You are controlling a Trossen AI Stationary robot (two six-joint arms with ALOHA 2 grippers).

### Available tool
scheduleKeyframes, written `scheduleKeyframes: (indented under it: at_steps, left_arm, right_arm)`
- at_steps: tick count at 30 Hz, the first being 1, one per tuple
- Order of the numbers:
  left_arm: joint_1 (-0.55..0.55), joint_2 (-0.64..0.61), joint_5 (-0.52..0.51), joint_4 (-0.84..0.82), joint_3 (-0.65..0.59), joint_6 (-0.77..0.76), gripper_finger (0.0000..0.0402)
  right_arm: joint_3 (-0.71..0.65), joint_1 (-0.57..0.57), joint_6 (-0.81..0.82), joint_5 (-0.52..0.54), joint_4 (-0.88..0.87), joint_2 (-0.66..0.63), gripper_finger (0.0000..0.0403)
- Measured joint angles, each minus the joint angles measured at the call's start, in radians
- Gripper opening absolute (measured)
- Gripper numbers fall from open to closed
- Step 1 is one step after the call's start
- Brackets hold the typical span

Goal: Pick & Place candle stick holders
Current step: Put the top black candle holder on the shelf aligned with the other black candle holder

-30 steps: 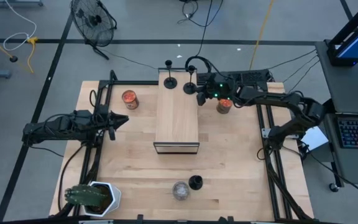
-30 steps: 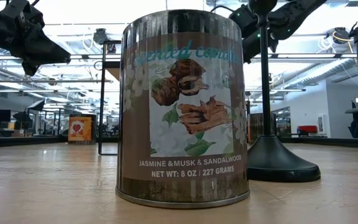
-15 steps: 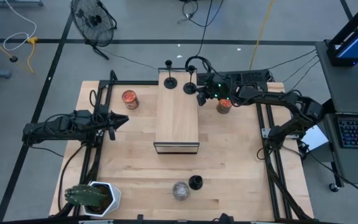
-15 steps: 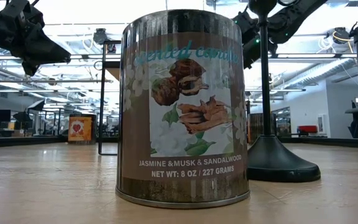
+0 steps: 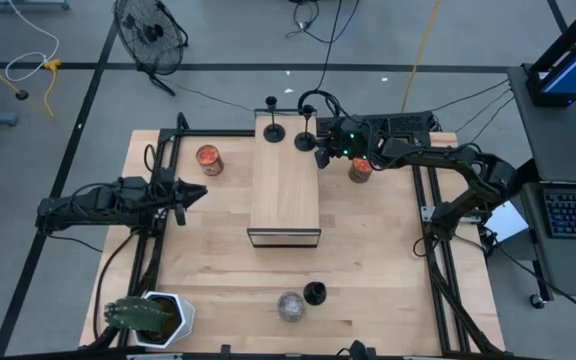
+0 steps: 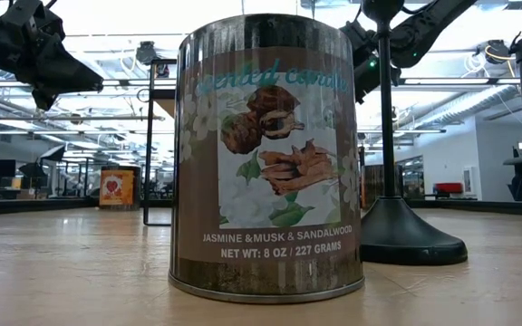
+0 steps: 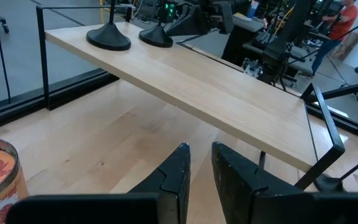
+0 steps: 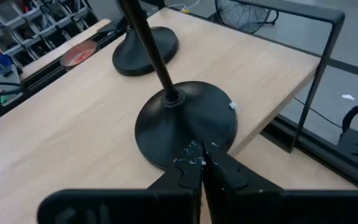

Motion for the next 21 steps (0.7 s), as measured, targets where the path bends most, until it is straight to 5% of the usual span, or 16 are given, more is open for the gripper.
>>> scheduleKeyframes:
  at_steps: [21]
  left_arm:
    - [0.001, 0.000, 0.000, 0.000, 0.000, -0.008, 0.0072]
  right_arm:
    - [0.000, -0.005, 0.004, 0.002, 0.022, 0.015, 0.0000]
